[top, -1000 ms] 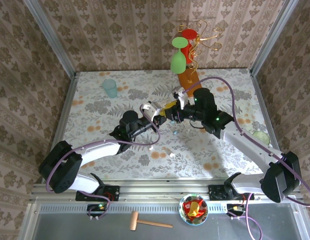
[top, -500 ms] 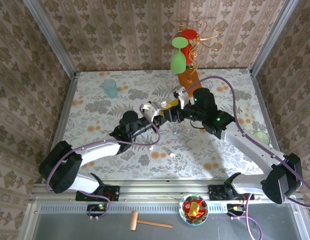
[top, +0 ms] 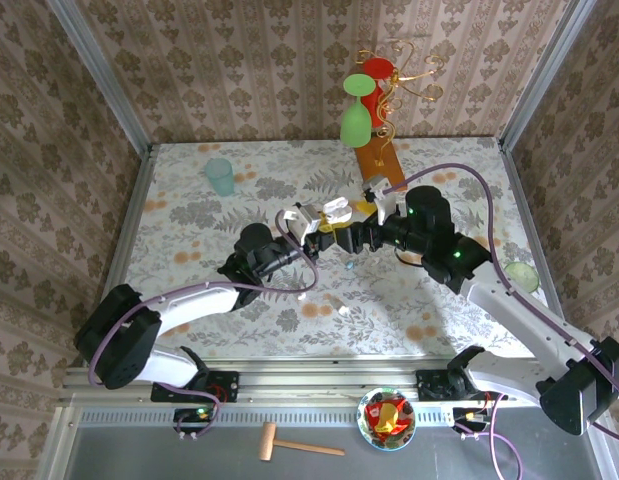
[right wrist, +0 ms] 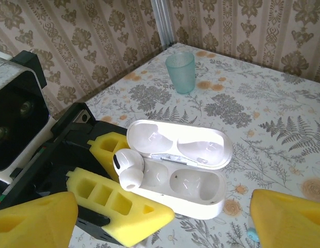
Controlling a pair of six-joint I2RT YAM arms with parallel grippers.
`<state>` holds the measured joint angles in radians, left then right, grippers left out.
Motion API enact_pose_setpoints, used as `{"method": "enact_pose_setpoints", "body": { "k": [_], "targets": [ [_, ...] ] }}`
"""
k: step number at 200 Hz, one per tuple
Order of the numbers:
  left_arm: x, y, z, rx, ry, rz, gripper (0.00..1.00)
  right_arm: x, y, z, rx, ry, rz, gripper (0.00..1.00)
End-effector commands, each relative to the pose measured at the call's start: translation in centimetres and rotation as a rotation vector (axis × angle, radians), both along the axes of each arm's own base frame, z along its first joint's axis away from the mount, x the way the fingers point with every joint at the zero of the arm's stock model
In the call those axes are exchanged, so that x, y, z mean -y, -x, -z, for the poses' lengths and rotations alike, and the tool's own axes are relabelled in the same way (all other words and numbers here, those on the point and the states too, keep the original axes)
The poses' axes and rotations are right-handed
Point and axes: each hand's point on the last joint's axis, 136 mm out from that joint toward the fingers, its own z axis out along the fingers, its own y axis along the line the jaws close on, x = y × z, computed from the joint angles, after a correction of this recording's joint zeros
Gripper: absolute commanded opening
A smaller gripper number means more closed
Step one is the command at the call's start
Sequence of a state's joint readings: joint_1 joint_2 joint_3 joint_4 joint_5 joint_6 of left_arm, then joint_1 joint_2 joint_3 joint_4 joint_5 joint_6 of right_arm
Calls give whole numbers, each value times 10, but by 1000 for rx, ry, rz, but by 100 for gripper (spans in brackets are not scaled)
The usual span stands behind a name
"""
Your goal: Insert wireless bluetooth earbuds into charging case
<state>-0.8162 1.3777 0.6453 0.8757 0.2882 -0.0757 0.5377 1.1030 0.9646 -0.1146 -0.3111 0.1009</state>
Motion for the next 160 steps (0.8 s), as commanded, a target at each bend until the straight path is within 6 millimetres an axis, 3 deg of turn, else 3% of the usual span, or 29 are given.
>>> {"method": "enact_pose_setpoints", "body": {
  "k": [1, 83, 160],
  "targets": [
    [-8, 5, -15, 29, 48, 11, 0, 6, 0, -1, 8, 0, 26, 89],
    [-10, 11, -16, 32, 49, 29, 0, -5, -14, 3, -52, -21, 27, 96],
    [-9, 14, -18, 38, 47, 44, 0, 13, -29, 8, -102, -8, 157, 90]
  ]
}}
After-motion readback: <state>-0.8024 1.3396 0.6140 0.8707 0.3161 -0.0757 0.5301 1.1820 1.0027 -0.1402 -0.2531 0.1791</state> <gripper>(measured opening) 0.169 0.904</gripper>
